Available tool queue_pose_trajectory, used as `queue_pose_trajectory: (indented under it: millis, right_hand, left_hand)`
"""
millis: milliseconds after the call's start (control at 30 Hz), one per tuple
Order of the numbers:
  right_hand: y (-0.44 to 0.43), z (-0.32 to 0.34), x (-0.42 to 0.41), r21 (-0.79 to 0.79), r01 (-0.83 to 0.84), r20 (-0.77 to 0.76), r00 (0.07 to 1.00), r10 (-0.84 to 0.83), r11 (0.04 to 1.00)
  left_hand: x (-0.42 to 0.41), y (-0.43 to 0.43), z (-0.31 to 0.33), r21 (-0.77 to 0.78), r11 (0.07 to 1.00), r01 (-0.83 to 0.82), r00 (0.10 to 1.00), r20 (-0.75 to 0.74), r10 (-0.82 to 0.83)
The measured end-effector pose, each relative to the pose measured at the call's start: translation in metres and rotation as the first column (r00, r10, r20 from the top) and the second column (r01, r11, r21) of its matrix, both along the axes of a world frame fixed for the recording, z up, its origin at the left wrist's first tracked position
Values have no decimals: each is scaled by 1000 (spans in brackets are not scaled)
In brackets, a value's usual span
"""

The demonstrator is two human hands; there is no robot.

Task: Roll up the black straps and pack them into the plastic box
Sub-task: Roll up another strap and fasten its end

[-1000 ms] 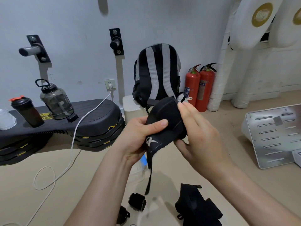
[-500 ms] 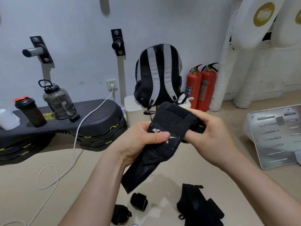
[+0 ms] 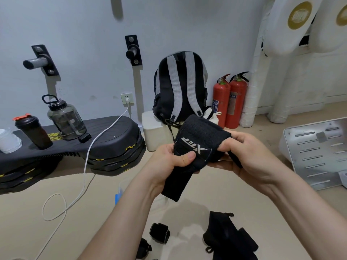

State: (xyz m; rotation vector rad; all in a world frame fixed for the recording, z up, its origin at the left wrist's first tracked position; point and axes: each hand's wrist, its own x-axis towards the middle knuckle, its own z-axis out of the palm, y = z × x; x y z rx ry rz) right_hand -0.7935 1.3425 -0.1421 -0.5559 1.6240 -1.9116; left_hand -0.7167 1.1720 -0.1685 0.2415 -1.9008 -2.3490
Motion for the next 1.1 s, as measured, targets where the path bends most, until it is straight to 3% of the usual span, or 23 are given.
queue_pose_trajectory:
  millis: [300, 500, 700, 800, 900, 967, 1033, 1100]
  right_hand:
    - [1, -8, 4, -119, -35, 112, 992, 49, 992]
    - [-7, -14, 8, -190, -93, 187, 974, 129, 977]
    - [-13, -16, 11, -141, -145, 233, 957, 175, 979]
    - [-10, -16, 1, -1, -89, 124, 988, 88, 996]
    - [-6, -11, -9, 137, 172, -215, 966, -140, 976]
    - [-9, -9, -3, 197, 126, -363, 931, -47, 972]
    - [-14, -11, 6, 258, -38, -377, 916, 137, 965]
    - [-15, -17, 7, 244, -90, -358, 917, 176, 966]
  left_hand:
    - [8, -1, 7, 3, 999, 47, 992, -115, -47]
    - [14, -8, 16, -53, 998, -26, 991, -135, 18]
    - [10, 2, 16, 17, 999, -50, 987, -152, 52]
    - [3, 4, 12, 36, 986, -164, 984, -70, 167]
    - [-4, 3, 8, -3, 954, -299, 954, 19, 299]
    - [-7, 7, 3, -70, 940, -333, 941, 39, 336]
    - [-9, 16, 0, -90, 947, -307, 949, 48, 313]
    - [-10, 20, -1, -68, 960, -273, 958, 77, 277]
